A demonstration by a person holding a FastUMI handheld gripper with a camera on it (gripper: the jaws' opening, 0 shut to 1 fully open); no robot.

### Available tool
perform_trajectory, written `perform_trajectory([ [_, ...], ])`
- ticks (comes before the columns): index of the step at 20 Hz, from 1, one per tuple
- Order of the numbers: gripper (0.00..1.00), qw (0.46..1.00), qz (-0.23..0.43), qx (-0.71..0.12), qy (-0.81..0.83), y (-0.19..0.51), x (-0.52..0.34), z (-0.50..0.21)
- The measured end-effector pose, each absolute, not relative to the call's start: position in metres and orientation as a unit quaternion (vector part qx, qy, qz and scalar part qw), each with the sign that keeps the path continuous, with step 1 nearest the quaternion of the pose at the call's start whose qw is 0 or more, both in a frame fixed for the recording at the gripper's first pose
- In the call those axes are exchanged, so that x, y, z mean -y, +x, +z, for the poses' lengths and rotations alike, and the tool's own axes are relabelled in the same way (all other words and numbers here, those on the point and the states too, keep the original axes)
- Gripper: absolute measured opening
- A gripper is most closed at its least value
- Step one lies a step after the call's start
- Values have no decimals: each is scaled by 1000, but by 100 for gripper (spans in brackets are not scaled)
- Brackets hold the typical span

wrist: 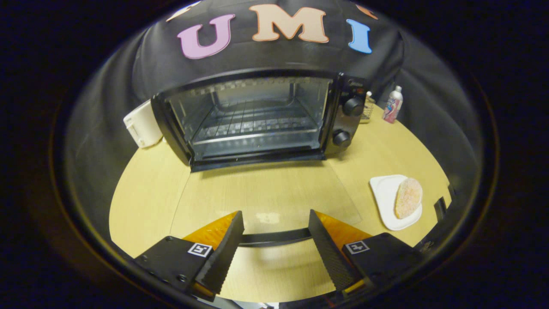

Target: Open the toaster oven, put the food inside, and close the toaster oven door.

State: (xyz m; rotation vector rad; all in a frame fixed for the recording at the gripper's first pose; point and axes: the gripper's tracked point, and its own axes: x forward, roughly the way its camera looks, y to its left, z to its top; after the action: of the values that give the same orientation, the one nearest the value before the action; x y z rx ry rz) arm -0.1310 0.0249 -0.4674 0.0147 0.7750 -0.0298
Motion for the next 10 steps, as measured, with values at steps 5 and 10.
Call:
perform_trajectory([
  [5, 96, 935, -131, -328, 13, -107, 66, -428],
  [10, 96, 906, -248, -341, 21, -109, 153, -440],
])
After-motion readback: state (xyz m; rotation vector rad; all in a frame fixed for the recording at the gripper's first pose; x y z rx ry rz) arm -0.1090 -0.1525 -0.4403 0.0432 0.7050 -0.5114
